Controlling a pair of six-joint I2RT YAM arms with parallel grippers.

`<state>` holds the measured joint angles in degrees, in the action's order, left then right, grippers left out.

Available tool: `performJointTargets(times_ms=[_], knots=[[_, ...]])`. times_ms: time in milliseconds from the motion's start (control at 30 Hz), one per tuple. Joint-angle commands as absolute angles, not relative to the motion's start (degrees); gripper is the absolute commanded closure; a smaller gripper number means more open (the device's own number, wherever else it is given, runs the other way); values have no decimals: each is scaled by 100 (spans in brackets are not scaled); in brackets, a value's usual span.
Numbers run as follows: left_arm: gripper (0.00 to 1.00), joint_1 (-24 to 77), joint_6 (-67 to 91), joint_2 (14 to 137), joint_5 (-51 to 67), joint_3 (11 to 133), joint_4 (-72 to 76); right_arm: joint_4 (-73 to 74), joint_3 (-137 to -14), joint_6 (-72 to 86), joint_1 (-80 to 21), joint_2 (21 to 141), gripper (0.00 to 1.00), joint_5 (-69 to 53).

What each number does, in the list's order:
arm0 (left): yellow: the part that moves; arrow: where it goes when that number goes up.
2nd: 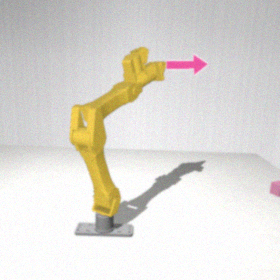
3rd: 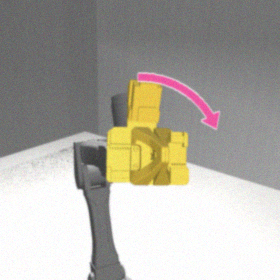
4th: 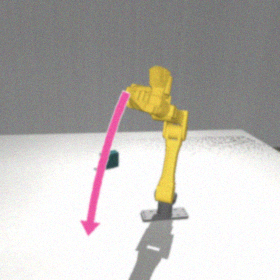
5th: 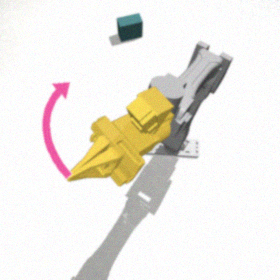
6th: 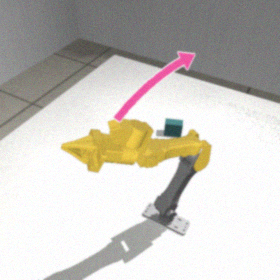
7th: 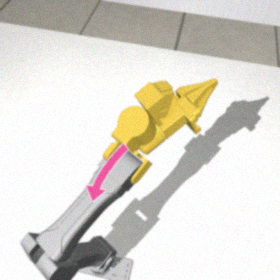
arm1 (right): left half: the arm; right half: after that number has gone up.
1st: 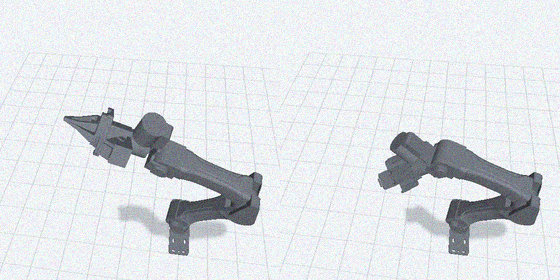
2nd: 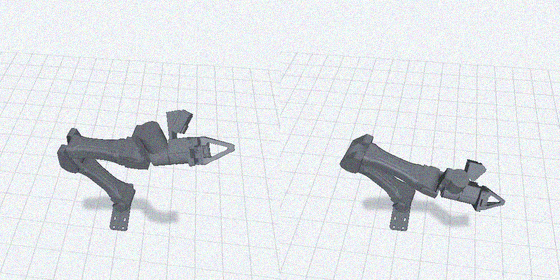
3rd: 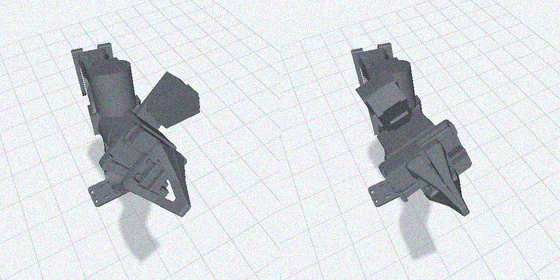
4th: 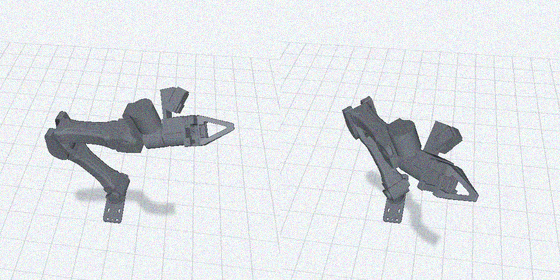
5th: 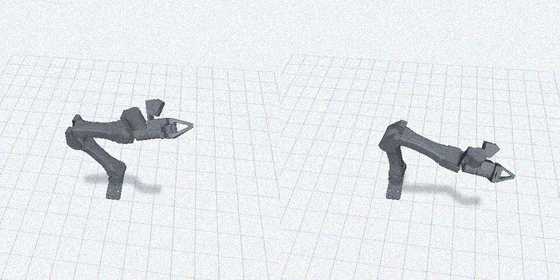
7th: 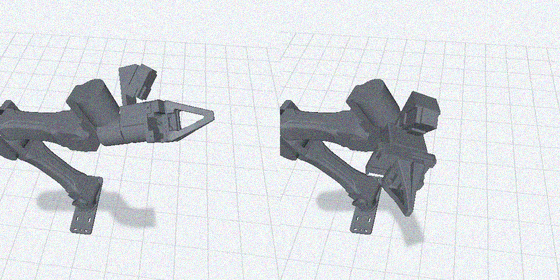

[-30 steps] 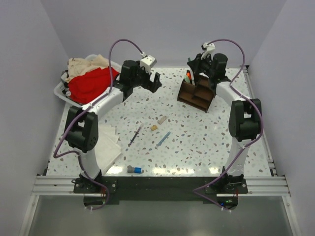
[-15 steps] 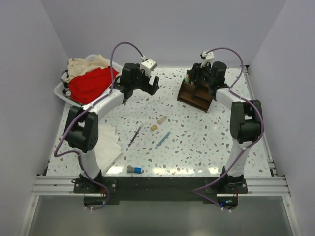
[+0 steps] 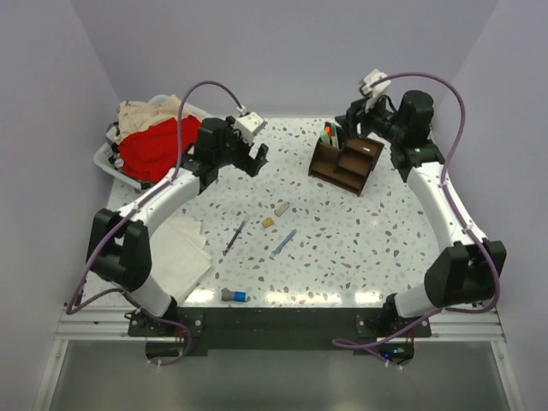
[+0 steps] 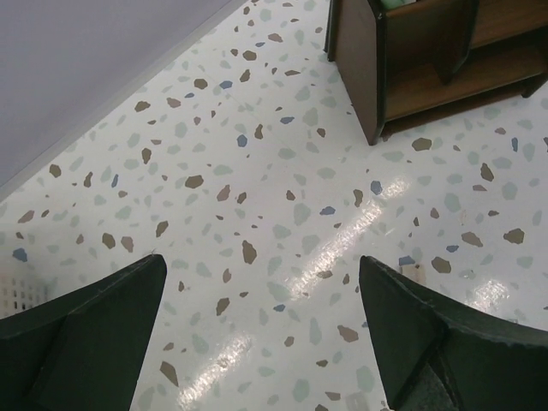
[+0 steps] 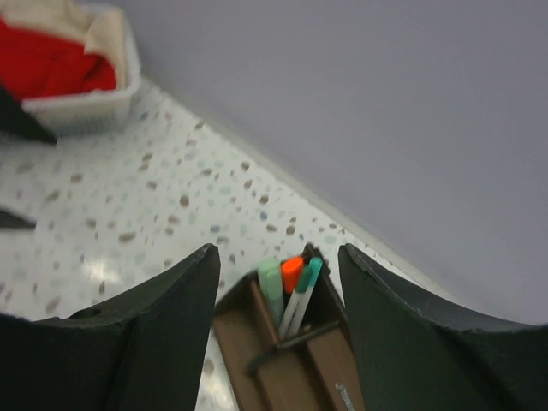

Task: Sort the stationery into containers
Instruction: Pick up the pen from the center of the board.

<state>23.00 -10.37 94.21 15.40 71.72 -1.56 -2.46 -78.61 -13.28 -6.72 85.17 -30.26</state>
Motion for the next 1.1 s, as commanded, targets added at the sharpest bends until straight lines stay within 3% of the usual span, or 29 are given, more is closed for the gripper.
performJointTargets(times_ms=[0,100,233,433,767,1067], knots=[[0,2137,-1249,8624,1012,6725,-352,4260,-8340,-5138,-1438,8622,37,-3895],[0,1593,-890,8429,1133,6601,-395,5349,-8245,-6630,-2097,8640,33,-3308],[0,810,-589,8341,1274,6574,-545,5721,-7876,-7724,-2820,8805,30,-2787],[0,694,-650,7884,1327,6249,-448,6011,-8094,-8647,-3594,9728,31,-2629],[0,615,-668,7409,1275,6003,-536,5616,-8226,-9062,-4236,10810,45,-2408],[0,606,-589,7356,1310,5906,-518,5089,-8183,-8684,-4552,11030,49,-2400]])
